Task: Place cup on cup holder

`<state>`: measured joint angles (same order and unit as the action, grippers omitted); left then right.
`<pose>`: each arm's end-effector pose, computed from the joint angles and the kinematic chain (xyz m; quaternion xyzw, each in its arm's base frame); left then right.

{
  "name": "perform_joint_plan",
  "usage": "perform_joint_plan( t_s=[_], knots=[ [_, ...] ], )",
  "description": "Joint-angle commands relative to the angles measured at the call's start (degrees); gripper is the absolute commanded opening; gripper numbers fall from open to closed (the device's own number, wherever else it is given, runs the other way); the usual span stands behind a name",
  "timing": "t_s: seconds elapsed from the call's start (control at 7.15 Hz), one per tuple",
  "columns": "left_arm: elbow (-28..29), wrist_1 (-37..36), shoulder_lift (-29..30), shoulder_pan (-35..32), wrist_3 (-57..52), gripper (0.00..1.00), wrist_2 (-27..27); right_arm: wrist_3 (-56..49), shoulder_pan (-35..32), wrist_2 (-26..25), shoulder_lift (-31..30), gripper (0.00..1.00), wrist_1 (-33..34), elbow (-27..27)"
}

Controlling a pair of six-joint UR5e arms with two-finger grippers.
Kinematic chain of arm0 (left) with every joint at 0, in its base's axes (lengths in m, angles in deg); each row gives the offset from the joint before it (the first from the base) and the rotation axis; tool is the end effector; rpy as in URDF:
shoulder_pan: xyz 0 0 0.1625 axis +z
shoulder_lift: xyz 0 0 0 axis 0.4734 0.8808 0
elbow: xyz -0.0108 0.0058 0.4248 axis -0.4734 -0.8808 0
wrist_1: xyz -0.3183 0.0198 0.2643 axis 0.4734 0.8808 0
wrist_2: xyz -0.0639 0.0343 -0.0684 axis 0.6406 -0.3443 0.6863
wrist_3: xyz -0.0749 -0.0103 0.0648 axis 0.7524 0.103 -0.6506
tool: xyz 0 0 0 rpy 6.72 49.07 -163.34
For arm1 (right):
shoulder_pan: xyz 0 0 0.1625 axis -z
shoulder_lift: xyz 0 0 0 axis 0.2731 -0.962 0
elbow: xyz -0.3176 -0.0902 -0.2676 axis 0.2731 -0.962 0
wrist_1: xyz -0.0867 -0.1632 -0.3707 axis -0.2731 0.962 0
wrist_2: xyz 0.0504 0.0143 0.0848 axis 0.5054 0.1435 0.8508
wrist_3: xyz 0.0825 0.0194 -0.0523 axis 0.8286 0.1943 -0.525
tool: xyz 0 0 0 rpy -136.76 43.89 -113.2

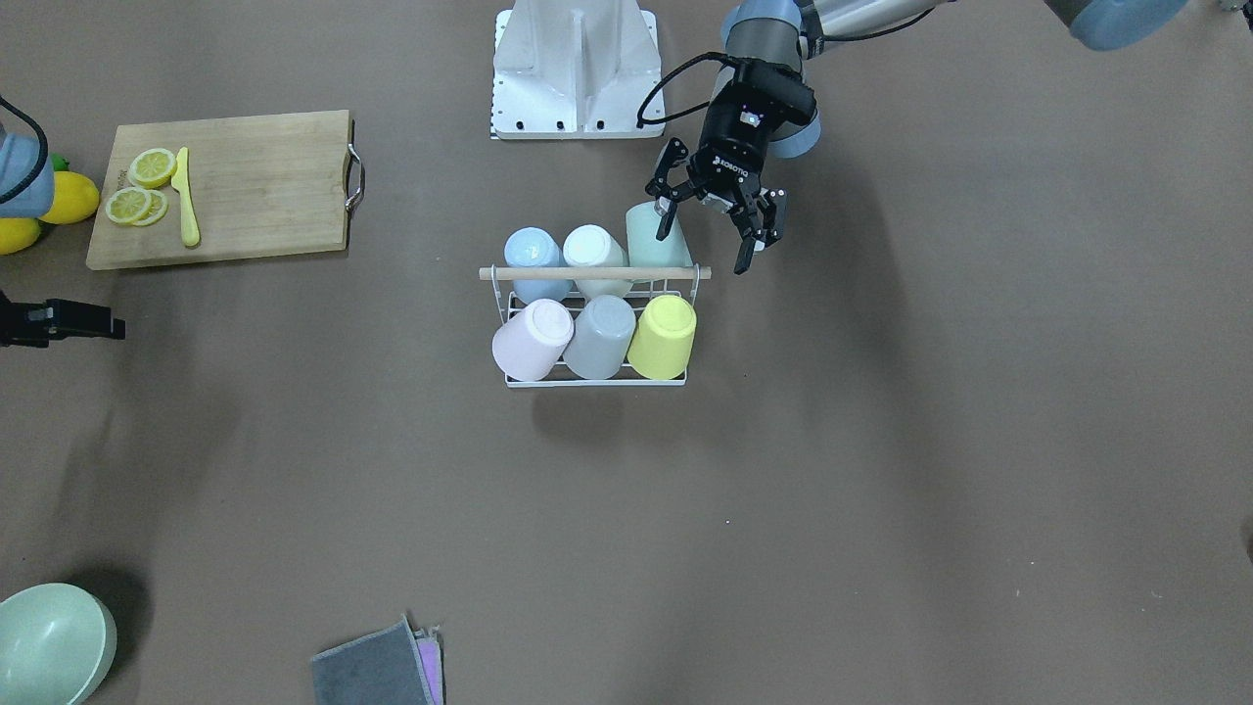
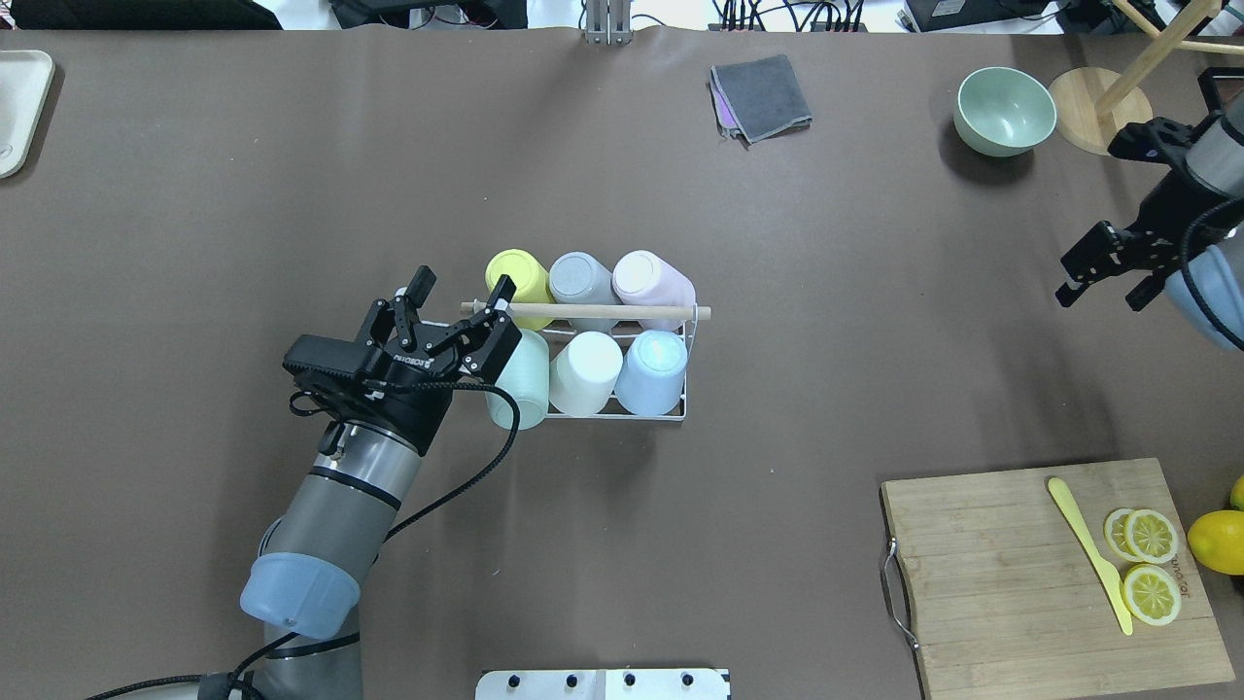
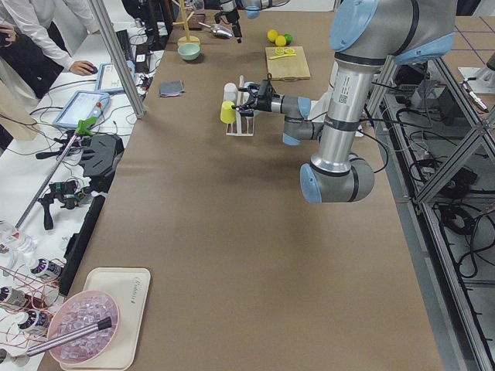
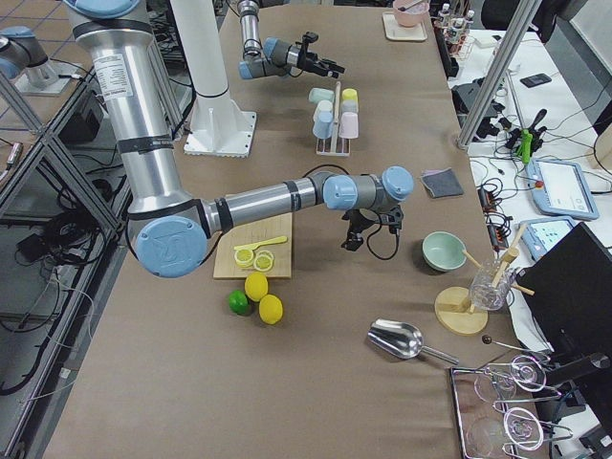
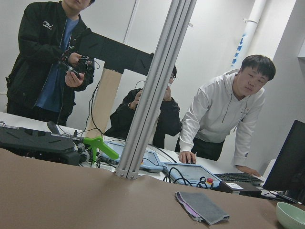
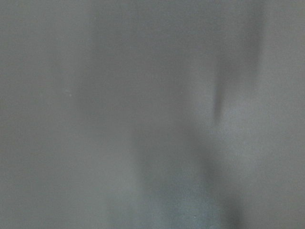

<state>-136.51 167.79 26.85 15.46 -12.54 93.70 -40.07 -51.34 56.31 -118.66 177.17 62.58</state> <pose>0.4892 -0.3360 0.2666 0.5900 0.4784 -0.2520 0.5996 -0.1685 -0.5366 0.5293 -0.1133 -0.4414 -0.0739 0.8871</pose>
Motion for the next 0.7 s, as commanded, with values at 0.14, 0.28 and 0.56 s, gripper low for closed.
perform_joint_plan(
  t_s=[0.14, 0.28, 0.56],
  knots=[
    [-5.5, -5.8, -0.5, -12.7, -0.1, 0.98, 10.8, -1.1, -7.8, -3.0, -4.6, 0.99, -2.1, 4.8],
    [-7.6, -11.2, -2.8, -18.0, 0.1, 0.98, 19.5, -2.5, -10.6, -3.3, -5.9, 0.99, -2.0, 4.4],
    [-4.8, -18.6, -2.6, -27.0, 0.7, 0.98, 28.4, -1.8, -14.9, -4.7, -6.7, 0.98, -1.7, 4.0]
  ],
)
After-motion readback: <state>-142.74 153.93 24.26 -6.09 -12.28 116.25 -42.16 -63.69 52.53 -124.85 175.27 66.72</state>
